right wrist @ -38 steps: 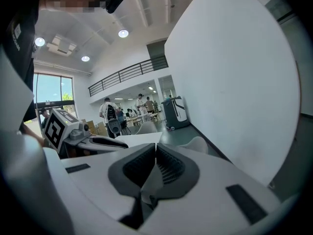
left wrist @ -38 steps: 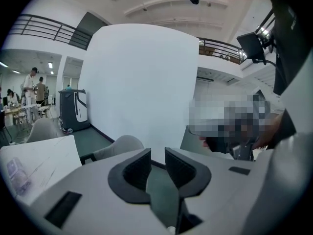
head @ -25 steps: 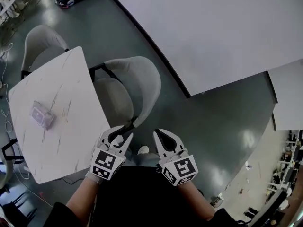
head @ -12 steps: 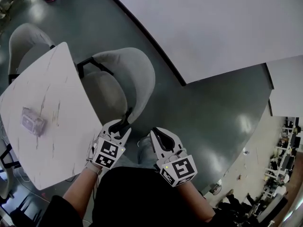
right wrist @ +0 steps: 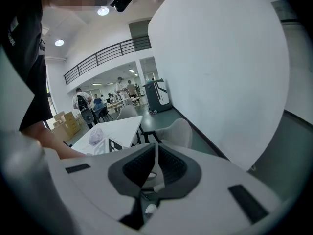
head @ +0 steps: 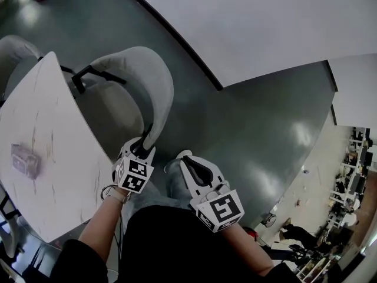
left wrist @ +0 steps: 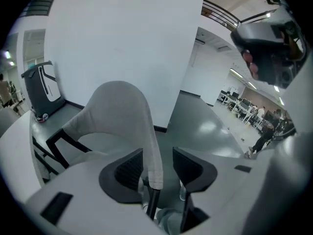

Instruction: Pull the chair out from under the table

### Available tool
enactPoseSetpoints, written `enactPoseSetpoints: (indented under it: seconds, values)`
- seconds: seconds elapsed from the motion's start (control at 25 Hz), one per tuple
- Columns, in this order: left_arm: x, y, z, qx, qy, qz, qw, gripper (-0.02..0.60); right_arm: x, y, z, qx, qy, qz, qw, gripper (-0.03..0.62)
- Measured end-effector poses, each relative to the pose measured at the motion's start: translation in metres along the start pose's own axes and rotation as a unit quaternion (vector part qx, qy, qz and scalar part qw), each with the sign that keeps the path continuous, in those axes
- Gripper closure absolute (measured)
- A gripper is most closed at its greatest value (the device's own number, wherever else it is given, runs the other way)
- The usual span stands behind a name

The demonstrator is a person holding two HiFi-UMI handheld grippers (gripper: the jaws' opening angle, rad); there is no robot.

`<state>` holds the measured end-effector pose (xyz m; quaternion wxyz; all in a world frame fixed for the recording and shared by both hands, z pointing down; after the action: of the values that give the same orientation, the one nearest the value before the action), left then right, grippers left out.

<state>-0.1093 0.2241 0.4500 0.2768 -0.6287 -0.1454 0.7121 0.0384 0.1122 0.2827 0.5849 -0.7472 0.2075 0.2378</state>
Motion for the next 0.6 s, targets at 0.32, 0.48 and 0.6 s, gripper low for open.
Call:
enactPoseSetpoints:
  seconds: [0.32, 0.48, 0.6]
  values:
    - [-0.083, -0.005, 0.001, -0.023, 0.005, 0.050, 0.9984, 0.386, 0.003, -0.018, -0.032, -0.014, -0.009, 0.014, 1.000, 0.579]
    - [-0.119, -0.014, 0.005, -0.025, 0.002, 0.072, 0.9971, 0.354, 0.005, -0.031, -0.043, -0.018, -0.018, 0.031, 0.999, 0.579]
    - [-0.142, -0.018, 0.008, -0.022, 0.006, 0.086, 0.9960, 0.353, 0.007, -0.043, -0.051, -0.030, -0.027, 0.039, 0.998, 0.579]
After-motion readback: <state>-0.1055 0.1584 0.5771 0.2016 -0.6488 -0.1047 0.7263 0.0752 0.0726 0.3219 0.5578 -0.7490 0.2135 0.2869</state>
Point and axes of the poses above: the fingertips, and each gripper's own axes: x backward along the fingers, z to its left, y out of its top, the point moved 10 cm from there along x, backward along the fingers, and after that the axes turned 5 degrees about z, right-handed, at the moved point
